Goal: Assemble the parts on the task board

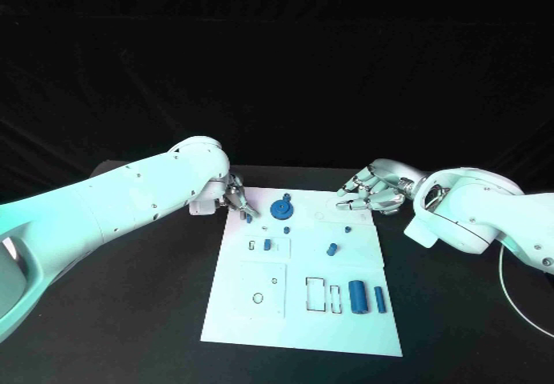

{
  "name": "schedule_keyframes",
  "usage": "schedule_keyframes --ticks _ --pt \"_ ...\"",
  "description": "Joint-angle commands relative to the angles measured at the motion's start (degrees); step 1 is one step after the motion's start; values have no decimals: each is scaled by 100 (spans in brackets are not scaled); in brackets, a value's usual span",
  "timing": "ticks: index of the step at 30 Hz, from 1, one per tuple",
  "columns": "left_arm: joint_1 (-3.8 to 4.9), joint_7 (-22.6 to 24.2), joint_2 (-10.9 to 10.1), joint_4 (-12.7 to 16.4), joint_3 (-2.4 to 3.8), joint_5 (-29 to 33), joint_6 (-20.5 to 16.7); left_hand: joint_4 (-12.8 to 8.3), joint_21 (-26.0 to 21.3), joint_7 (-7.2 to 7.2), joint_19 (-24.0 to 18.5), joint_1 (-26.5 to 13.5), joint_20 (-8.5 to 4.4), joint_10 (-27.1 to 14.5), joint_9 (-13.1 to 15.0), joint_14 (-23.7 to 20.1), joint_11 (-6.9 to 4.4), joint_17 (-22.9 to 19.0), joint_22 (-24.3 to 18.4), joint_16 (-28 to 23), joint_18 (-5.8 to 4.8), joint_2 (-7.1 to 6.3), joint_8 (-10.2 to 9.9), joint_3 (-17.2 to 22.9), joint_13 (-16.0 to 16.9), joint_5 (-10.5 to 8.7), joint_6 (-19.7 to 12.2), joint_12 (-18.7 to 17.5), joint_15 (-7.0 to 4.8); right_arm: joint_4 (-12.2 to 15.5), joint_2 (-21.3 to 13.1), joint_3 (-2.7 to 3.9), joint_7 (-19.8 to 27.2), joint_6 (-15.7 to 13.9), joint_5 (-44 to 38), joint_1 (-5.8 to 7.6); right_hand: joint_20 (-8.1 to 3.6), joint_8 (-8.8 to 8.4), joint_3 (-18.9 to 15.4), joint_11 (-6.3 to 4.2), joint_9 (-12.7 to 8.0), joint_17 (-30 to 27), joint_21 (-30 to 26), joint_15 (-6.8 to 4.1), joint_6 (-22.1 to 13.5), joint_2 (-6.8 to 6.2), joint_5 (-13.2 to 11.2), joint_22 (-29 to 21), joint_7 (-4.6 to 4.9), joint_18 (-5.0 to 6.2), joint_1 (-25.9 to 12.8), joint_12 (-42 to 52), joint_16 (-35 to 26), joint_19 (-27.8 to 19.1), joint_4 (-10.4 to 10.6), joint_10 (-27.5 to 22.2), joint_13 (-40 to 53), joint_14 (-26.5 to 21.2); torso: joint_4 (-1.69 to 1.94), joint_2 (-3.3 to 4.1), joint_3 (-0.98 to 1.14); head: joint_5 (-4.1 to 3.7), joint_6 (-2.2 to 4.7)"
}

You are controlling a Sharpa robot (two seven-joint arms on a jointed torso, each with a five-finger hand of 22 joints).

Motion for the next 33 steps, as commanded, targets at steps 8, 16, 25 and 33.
schedule_keyframes --ticks 8,16,25,33 --pt "-1 51 28 -33 0 36 38 -597 3 -50 342 901 -86 -29 -71 585 -68 1506 954 18 -26 192 -30 688 -70 59 -64 -37 -87 12 -1 0 39 98 -22 -5 3 38 -45 -19 9 -5 -31 -22 27 29 34 -8 -10 109 11 36 -19 -16 -3 36 8 168 6 1 -5 -10 -16" --pt "-1 82 7 -25 -7 56 -41 -909 -17 43 337 856 -45 -22 -103 585 -12 1506 953 18 -24 -154 -16 1954 -192 45 -121 -141 -20 15 -3 0 42 100 -22 -5 3 38 -45 -19 9 -5 -31 -22 27 29 34 -8 -10 109 11 36 -19 -16 -3 36 8 168 1 -5 -5 -5 -34" --pt "0 136 -368 466 -9 513 -449 -1124 -37 33 336 422 -37 51 -41 585 -4 1506 954 18 -20 -514 133 2956 -227 27 -122 -121 -23 3 -7 -1 49 105 -15 -5 2 42 -49 -20 10 -14 -37 -24 32 30 39 -16 -12 110 21 41 -27 -19 -5 38 9 167 16 -12 1 -20 -29" --pt "1 326 -975 1455 -15 732 -1017 -1210 -35 20 341 301 -45 113 -18 585 -16 1506 964 18 -22 -622 190 3180 -196 22 -102 -75 -27 -14 -5 -6 60 108 -5 -5 2 42 -49 -20 10 -14 -37 -24 32 30 39 -16 -12 110 21 41 -27 -19 -5 38 9 167 44 -28 13 -22 -44"
